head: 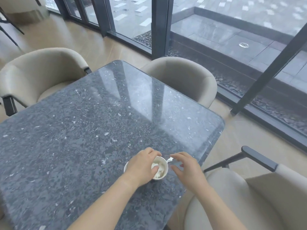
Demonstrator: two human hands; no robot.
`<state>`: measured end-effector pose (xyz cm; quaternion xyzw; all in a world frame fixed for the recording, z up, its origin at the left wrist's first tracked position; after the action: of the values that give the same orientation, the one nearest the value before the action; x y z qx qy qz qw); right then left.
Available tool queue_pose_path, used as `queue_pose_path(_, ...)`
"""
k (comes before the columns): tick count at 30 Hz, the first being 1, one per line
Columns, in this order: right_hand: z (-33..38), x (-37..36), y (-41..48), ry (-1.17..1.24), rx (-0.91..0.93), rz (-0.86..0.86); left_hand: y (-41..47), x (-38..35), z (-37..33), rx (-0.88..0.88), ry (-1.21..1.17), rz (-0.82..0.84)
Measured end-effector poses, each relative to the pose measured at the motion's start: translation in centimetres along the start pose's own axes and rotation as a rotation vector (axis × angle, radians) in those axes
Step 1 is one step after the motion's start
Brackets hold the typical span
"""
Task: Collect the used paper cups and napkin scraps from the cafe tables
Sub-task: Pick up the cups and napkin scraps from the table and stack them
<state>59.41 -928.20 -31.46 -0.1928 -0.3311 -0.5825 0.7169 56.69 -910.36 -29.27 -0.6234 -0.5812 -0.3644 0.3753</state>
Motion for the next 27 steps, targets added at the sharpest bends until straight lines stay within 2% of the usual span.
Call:
queue_pose_path(3,-1.6,-0.2,0.8,-0.022,-0.034,-0.004,1.3,-0.6,0.3,0.006,0.021,0.03)
queue_pose_path(8,-3.8,-3.2,2.5,-0.094,-0.08,0.136,1.9,-1.0,1.8,0.058,0.093,0.096)
queue_pose_path(12,-5.2,-5.6,3.4,-0.173,-0.07,0.244,1.9,-1.1,2.6,0.108,0.086,0.083)
queue_pose_path(18,-6.0,-6.1,4.1,-0.2,-0.079,0.27,2.5,-1.0,2.7,0.139,0.058,0.07)
queue_pose_path(20,-5.3,-5.2,4.3,-0.146,-0.078,0.203,2.5,-1.0,2.6,0.138,0.063,0.073)
queue_pose_path(25,-0.3,-1.5,4.4,0.077,0.017,-0.088,1.9,-0.4,2.7,0.127,0.064,0.064)
queue_pose_path(27,1.7,-0.8,3.6,0.121,0.073,-0.127,1.3,0.1,2.9,0.124,0.063,0.049)
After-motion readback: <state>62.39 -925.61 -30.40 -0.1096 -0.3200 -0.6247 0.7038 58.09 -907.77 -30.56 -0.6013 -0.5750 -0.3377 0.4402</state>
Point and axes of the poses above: each hand's wrist, its own y-axis towards the middle knuckle, its own x-axis out of the back of the hand, z = x × y, the point moved 2 cm from there along y, towards the middle knuckle, and after that the axes turned 11 degrees about -z, right-handed, at the moved point
